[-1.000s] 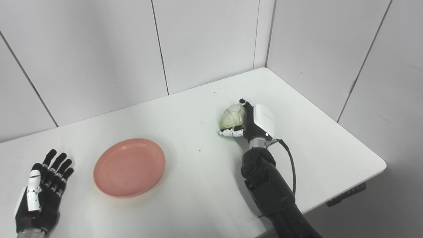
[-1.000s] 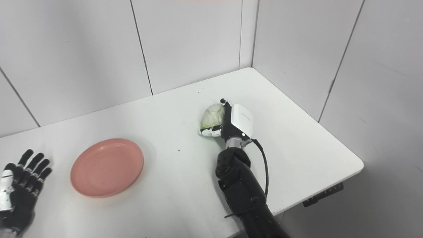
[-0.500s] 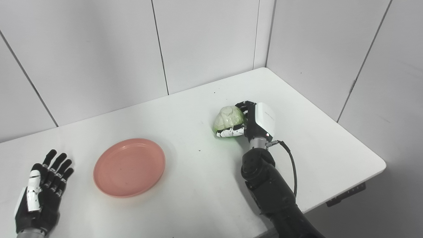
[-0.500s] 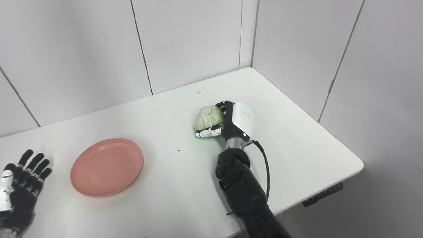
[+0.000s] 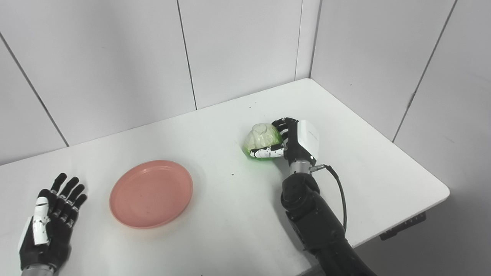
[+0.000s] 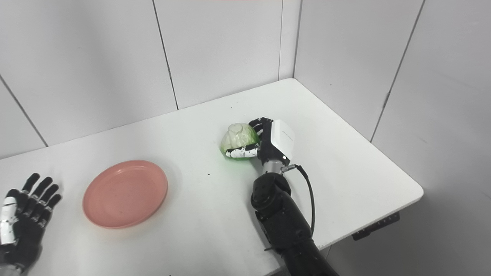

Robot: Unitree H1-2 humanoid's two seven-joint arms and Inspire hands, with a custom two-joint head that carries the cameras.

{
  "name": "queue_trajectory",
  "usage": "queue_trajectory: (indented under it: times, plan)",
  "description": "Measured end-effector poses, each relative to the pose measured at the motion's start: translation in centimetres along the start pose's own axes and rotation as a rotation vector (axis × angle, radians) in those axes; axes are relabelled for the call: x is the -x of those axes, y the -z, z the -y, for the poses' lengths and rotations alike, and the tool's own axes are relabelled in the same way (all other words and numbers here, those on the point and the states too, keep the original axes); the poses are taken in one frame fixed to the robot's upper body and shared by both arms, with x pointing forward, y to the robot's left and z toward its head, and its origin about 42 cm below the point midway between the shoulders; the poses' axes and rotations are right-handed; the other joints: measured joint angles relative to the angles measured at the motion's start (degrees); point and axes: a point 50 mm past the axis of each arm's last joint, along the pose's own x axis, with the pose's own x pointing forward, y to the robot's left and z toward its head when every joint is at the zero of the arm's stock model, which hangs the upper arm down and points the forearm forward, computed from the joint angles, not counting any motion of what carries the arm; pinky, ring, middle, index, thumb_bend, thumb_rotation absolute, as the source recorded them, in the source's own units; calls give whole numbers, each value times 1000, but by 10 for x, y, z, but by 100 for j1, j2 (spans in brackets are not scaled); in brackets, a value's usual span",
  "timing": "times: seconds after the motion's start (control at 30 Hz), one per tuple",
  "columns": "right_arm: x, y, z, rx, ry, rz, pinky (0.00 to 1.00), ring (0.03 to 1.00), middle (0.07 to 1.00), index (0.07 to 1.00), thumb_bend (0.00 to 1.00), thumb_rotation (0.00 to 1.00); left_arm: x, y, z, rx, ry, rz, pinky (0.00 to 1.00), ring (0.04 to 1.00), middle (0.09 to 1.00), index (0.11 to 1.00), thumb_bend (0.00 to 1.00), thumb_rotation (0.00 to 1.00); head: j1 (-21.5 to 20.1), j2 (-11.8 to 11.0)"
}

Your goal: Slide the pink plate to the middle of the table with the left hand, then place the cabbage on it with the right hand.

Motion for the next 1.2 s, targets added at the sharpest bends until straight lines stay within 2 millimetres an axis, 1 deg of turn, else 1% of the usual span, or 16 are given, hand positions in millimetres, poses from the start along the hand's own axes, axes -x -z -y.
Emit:
queue_trajectory:
  times: [0.2,0.4,0.53,0.57,0.6,0.77,0.83,0.87,0.93,0.97,1.0,1.03,1.07,1.13,1.17,1.2]
  plan:
    - [2,-19,7,-40,-9,54,393,450,476,494,530,0,3,3,9,1,11,3,959,939,938,932,423,1000,220,17]
    - [7,-28,5,-58,-39,57,369,435,464,508,528,0,5,4,14,-26,18,2,954,933,934,928,427,1000,317,26]
    - [11,-29,4,-83,-65,55,339,413,457,514,528,0,6,6,20,-38,22,0,953,932,935,930,436,1000,484,35]
    - [14,-30,5,-89,-68,58,331,408,457,514,528,0,6,6,22,-35,18,3,950,933,936,930,438,1000,606,35]
    - [15,-30,5,-91,-72,62,328,406,457,513,528,0,6,7,24,-34,12,5,950,933,936,930,438,1000,607,35]
    - [20,-38,5,-123,-121,88,359,427,453,521,525,0,9,8,35,-55,-10,8,928,925,927,924,426,1000,966,18]
    - [23,-41,1,-131,-147,95,362,426,452,522,525,0,8,9,41,-50,-23,9,932,927,927,925,423,1000,985,18]
    - [24,-42,-2,-136,-163,98,361,424,451,524,525,0,8,10,44,-49,-30,9,934,928,928,927,421,1000,1185,18]
    - [28,-46,-7,-147,-193,103,358,422,452,526,525,0,7,11,50,-59,-28,9,931,926,926,925,420,1000,1265,9]
    - [30,-48,-10,-150,-206,107,355,420,452,526,525,0,6,11,53,-60,-27,9,924,923,924,923,420,1000,1362,9]
    - [32,-50,-13,-151,-221,114,349,416,450,527,524,0,6,12,57,-58,-28,8,920,922,924,923,421,1000,1571,0]
    - [33,-52,-15,-149,-236,123,347,412,449,528,524,0,6,13,61,-57,-28,6,922,926,929,926,420,1000,1591,0]
    - [35,-55,-18,-148,-249,134,347,411,448,529,524,0,6,15,64,-60,-25,4,925,929,932,928,419,1000,1730,0]
    - [36,-61,-24,-147,-274,152,350,411,446,530,524,0,5,16,68,-76,-24,0,925,927,930,926,420,1000,1732,0]
    - [36,-64,-27,-149,-285,159,351,411,445,530,524,0,5,16,71,-79,-25,0,927,928,930,926,420,1000,1871,0]
    - [37,-67,-30,-153,-300,170,352,410,444,530,524,0,5,17,74,-76,-26,1,924,926,927,924,420,1000,1872,0]
